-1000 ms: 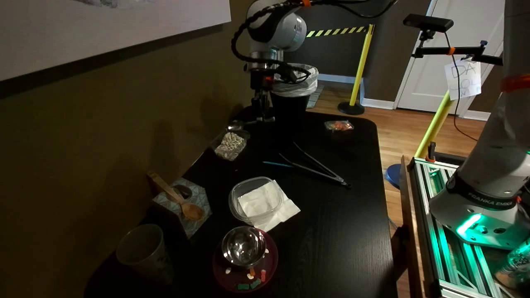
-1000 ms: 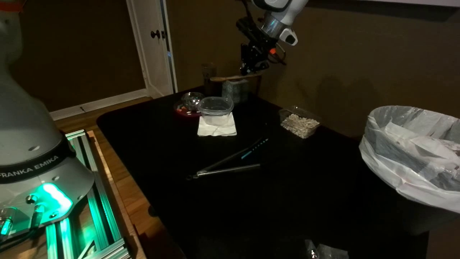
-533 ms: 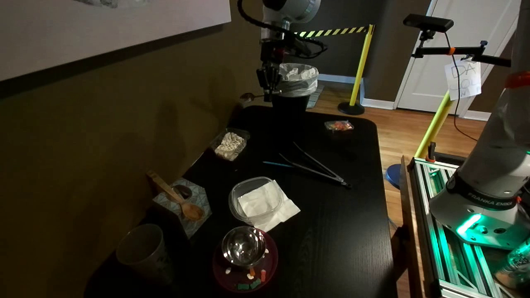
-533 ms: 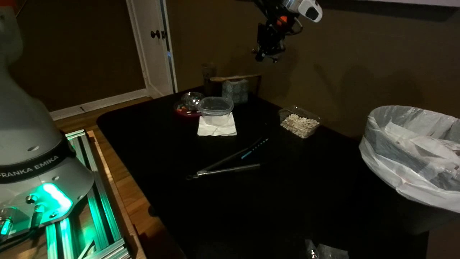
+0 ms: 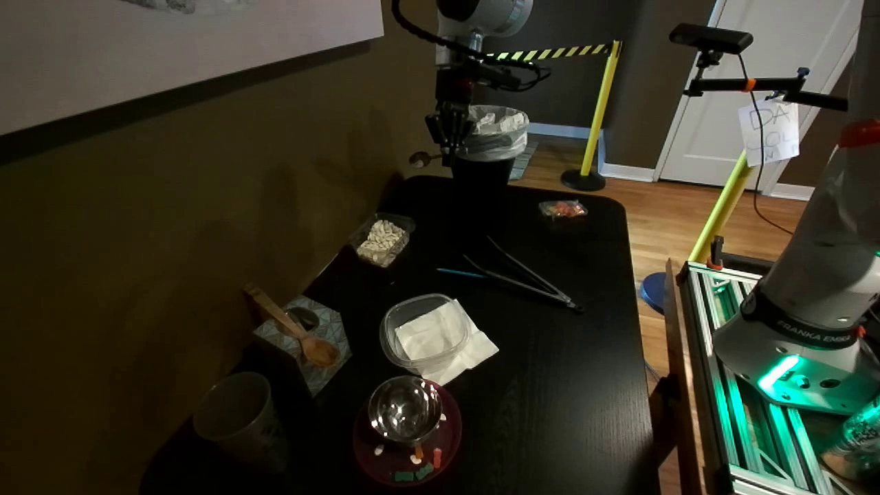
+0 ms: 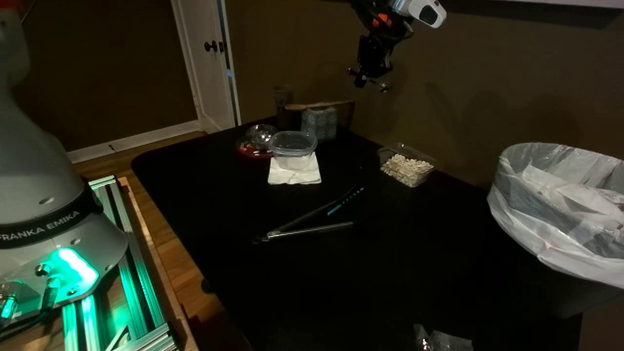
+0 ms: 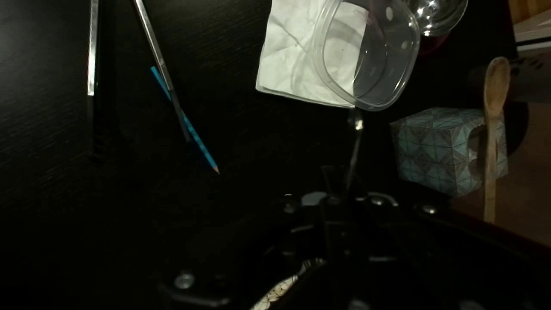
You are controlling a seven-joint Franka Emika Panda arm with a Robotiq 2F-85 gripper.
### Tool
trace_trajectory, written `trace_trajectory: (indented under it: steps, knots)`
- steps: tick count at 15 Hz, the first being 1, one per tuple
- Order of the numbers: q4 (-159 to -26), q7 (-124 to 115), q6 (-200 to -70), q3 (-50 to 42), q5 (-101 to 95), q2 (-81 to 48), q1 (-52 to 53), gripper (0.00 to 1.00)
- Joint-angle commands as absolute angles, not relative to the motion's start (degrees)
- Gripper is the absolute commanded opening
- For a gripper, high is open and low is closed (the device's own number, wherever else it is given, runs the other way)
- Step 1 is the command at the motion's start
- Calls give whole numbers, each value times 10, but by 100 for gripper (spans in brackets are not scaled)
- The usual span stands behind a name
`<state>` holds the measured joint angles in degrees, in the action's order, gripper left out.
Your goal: Use the spoon to transfer some contents from the right bowl to the silver bowl
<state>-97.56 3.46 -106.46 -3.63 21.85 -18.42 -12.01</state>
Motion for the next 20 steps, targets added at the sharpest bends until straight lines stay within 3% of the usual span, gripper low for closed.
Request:
trace_trajectory:
  steps: [1,6,13,17,18,20]
  knots:
    - [-963,24,-1063,-42,210,-193,-111,1]
    - [-781,24,-913,-37,188,-337,-122,1]
    - [-589,54,-815,-34,133,-496,-139,1]
    - [-486,69,-678,-33,71,-559,-141,1]
    - [-571,53,-744,-38,85,-514,-134,4]
    - [-532,58,-705,-38,81,-535,-136,4]
